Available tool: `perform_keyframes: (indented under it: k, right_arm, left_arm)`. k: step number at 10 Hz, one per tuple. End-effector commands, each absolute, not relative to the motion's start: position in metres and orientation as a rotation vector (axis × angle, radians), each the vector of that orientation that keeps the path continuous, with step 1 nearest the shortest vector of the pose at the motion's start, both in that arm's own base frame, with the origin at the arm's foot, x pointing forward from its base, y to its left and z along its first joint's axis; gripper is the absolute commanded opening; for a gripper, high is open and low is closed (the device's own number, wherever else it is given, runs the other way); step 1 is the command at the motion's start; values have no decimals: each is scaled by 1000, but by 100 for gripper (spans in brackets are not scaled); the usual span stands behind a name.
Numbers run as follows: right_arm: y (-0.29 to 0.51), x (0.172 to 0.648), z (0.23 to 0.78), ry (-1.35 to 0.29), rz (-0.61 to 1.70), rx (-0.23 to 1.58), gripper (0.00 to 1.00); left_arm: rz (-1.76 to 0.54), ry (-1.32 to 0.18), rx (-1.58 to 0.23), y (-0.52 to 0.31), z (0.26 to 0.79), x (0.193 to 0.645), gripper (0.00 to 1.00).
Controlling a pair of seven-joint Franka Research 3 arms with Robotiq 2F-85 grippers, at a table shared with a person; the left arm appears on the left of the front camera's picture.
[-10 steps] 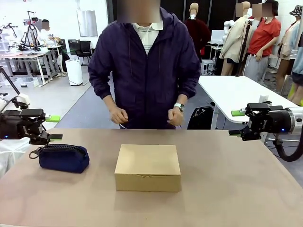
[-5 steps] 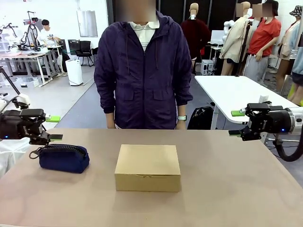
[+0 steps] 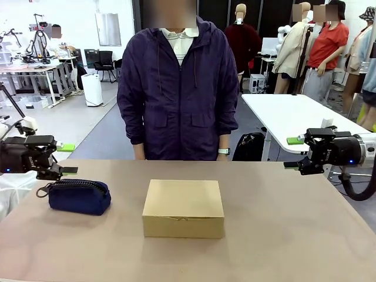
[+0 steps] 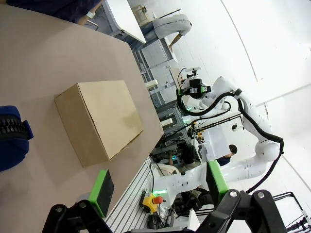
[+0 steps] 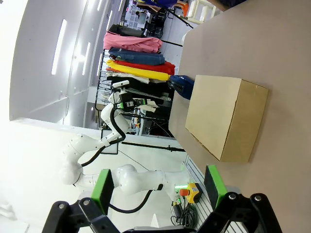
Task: Pack the items into the box.
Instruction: Close the Mailer Box.
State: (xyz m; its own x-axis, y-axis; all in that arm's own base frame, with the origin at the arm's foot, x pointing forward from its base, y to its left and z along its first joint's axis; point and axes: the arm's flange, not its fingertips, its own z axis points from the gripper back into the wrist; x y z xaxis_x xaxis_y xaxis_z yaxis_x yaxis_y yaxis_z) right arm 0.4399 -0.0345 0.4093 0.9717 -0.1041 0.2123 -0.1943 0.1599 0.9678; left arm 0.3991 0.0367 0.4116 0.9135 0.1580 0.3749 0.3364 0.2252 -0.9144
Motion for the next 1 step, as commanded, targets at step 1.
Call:
perform_keyframes:
  k: [1]
  right_arm:
    - [-35,440,414,-253,76,1419,100]
  left_arm:
    - [-133,-457,-1351,34,412,396,100]
